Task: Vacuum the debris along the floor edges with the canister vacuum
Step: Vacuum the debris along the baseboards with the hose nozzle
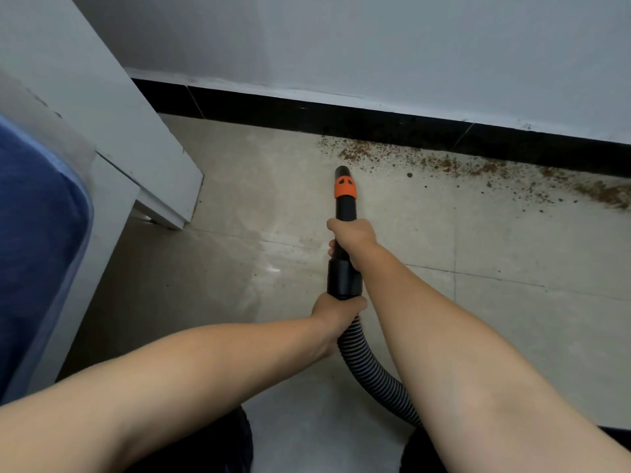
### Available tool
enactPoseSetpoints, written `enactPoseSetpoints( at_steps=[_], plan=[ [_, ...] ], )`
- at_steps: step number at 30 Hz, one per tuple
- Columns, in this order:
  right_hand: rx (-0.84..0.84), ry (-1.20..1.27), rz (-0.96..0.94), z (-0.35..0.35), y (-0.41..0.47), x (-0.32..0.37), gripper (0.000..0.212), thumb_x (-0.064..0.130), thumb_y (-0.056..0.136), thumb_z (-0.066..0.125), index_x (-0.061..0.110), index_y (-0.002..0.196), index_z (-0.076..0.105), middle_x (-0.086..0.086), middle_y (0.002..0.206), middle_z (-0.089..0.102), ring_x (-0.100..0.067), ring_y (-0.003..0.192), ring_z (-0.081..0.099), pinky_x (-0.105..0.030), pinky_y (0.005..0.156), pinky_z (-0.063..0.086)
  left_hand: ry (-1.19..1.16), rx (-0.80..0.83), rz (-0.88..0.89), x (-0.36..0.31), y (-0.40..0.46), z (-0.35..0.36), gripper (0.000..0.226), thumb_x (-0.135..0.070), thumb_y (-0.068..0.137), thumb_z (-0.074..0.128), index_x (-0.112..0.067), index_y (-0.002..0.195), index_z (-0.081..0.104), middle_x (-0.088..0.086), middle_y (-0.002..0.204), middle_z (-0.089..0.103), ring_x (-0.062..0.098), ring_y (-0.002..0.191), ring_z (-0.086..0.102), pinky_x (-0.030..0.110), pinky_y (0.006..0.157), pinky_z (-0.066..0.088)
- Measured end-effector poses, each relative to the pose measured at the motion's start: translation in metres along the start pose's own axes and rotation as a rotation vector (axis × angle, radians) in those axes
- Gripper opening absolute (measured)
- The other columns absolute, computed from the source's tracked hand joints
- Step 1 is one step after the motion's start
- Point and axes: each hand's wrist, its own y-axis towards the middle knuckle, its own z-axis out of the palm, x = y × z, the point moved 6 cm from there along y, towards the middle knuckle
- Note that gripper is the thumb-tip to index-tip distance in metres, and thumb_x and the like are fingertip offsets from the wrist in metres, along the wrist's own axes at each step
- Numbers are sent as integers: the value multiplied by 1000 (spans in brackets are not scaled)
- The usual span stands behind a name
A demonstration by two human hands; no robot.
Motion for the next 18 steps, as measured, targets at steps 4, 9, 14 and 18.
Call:
enactPoseSetpoints(
  at_steps=[4, 9, 14, 18],
  plan=[
    [-55, 44, 34, -28, 1, -7, 25, 14, 84, 60, 5, 104, 48, -9, 65, 55, -19, 49, 53, -27, 48, 47, 50, 46, 7, 2, 2, 20, 37, -15, 83, 66, -7, 119, 58, 17, 114, 65, 30, 105, 61, 40, 92, 52],
    [-129, 79, 64, -64, 5, -12, 25, 15, 84, 61, 4, 103, 49, -9, 64, 55, -20, 50, 53, -29, 51, 48, 105, 102, 21, 3, 5, 47, 39, -15, 82, 66, -7, 120, 57, 10, 104, 63, 26, 98, 61, 32, 78, 50],
    [-140, 95, 75, -83, 9, -9, 28, 15, 84, 62, 4, 107, 48, -10, 66, 55, -20, 50, 53, -28, 47, 46, 113, 112, 12, -1, 4, 62, 38, -10, 82, 61, -3, 119, 56, 9, 93, 57, 22, 86, 55, 30, 72, 46],
    [-76, 80, 54, -67, 7, -4, 26, 14, 84, 61, 3, 104, 48, -10, 66, 54, -20, 49, 52, -27, 45, 45, 86, 60, 13, -3, 1, 55, 39, -12, 83, 65, -4, 121, 57, 13, 103, 62, 27, 94, 59, 33, 78, 49]
  ],
)
